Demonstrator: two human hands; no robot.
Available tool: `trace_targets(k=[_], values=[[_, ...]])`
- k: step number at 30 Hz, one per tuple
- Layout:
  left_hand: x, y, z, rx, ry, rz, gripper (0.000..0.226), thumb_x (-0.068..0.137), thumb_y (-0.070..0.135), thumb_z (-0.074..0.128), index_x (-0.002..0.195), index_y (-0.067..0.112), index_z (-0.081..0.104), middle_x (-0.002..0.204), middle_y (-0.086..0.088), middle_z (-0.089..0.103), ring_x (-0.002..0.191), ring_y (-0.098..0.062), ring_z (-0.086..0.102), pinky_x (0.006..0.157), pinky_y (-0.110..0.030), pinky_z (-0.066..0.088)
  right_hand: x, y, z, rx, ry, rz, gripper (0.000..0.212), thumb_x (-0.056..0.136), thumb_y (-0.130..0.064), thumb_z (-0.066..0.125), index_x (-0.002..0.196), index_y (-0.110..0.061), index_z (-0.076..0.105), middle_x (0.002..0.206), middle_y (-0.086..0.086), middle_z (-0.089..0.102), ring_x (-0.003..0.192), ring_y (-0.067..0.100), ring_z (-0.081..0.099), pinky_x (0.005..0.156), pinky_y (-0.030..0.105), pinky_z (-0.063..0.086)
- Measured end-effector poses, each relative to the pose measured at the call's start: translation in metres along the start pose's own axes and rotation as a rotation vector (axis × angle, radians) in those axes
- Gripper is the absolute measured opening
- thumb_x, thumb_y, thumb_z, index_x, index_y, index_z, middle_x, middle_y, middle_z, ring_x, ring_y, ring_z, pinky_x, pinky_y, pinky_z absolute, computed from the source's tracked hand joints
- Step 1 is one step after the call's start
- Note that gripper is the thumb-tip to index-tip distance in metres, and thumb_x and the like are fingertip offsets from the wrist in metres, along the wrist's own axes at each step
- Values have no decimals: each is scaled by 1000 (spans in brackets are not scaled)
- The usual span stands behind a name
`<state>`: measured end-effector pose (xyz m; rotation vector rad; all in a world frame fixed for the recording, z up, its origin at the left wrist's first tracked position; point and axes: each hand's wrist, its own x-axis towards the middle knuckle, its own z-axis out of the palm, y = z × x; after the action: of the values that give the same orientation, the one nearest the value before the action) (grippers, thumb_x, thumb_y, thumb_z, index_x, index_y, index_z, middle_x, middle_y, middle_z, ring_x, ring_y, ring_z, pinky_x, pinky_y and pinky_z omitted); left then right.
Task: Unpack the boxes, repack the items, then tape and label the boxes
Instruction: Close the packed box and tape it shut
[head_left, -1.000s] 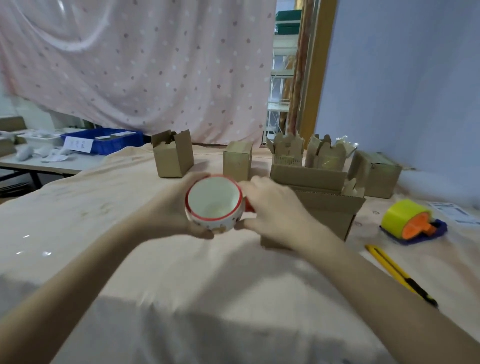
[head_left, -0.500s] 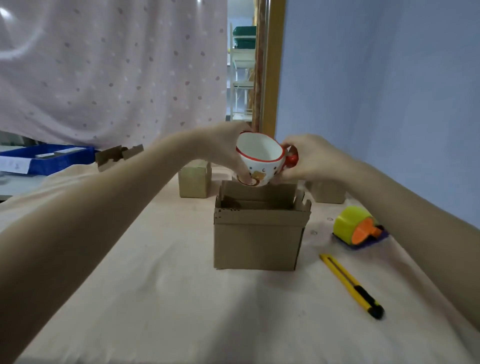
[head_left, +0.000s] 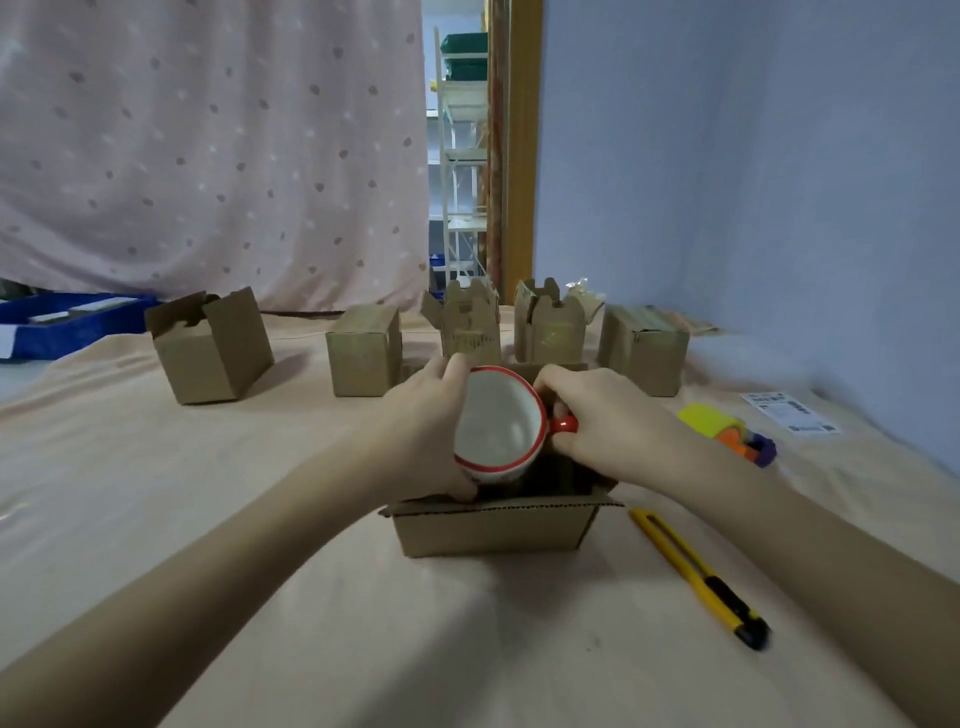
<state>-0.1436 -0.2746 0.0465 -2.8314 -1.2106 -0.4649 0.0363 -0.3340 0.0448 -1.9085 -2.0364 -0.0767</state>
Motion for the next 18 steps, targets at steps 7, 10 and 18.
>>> trace_targets(k=[7,10,18], values=[[-27,12,4,121,45,3,99,59,38,85,134,14,26,123,-3,31,82,-20,43,62,-30,41,-22,-12,7,-27,43,-10,16,88,-12,58,102,-12,52,93,3,56,86,21,54,72,35,47],[-29,14,3,160,16,16,96,58,39,85,132,14,29,121,-2,31,79,-21,46,58,-29,39,-27,-10,12,-6,20,20,26,85,-16,62,109,-14,52,99,3,57,93,22,54,77,35,47],[-31,9,0,126,-65,41,92,54,44,85,126,17,33,118,2,36,89,-21,53,72,-37,52,-27,3,5,-344,-200,-22,57,80,-29,65,129,-19,37,111,5,60,102,24,54,84,40,50]])
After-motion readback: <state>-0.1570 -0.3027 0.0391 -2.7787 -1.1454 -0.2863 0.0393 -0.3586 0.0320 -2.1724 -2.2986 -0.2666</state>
